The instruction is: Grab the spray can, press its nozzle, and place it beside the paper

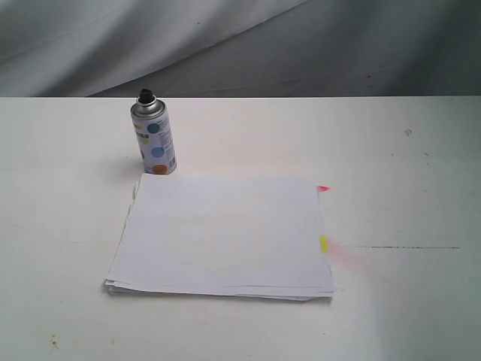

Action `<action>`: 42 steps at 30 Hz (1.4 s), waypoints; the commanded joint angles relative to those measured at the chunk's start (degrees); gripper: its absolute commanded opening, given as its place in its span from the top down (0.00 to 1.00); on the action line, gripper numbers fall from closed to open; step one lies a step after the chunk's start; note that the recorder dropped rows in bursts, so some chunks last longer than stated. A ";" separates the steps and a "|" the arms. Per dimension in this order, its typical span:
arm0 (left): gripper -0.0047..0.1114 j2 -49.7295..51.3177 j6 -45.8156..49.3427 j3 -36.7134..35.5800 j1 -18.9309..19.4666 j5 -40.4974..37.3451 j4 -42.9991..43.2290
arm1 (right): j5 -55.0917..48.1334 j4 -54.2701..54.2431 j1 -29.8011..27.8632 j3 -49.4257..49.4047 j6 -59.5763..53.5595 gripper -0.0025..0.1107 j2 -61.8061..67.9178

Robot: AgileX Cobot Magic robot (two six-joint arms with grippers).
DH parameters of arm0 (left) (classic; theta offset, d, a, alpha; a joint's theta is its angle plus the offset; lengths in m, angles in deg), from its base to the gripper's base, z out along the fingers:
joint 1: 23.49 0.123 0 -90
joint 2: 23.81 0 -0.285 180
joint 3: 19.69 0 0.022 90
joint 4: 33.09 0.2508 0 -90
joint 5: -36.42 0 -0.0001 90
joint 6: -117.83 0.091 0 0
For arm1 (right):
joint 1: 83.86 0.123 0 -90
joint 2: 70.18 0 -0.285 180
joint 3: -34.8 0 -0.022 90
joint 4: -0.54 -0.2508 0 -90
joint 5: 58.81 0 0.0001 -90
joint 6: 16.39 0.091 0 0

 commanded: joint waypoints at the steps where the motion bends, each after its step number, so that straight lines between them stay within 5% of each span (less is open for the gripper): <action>1: 0.96 -0.28 -0.10 -0.29 0.07 12.28 0.55 | 0.31 0.35 -0.07 -0.21 0.19 0.98 0.08; 14: 0.96 -0.28 -0.10 -0.29 0.07 19.90 0.55 | 0.31 0.35 -0.07 -0.21 0.19 0.98 0.08; 19: 0.96 -0.16 -11.28 -0.29 0.07 20.50 -0.87 | 0.31 0.35 -0.07 -0.21 0.19 0.98 0.08; 23: 0.96 3.12 -15.23 2.26 0.07 12.13 -0.22 | 0.31 0.35 -0.07 -0.21 0.19 0.98 0.08; 34: 0.96 37.89 -13.00 26.21 0.07 -3.38 -0.22 | 0.31 0.35 -0.07 -0.21 0.19 0.98 0.08; 42: 0.96 61.49 -6.53 33.86 0.07 2.36 -0.22 | 0.31 0.35 -0.07 -0.21 0.19 0.98 0.08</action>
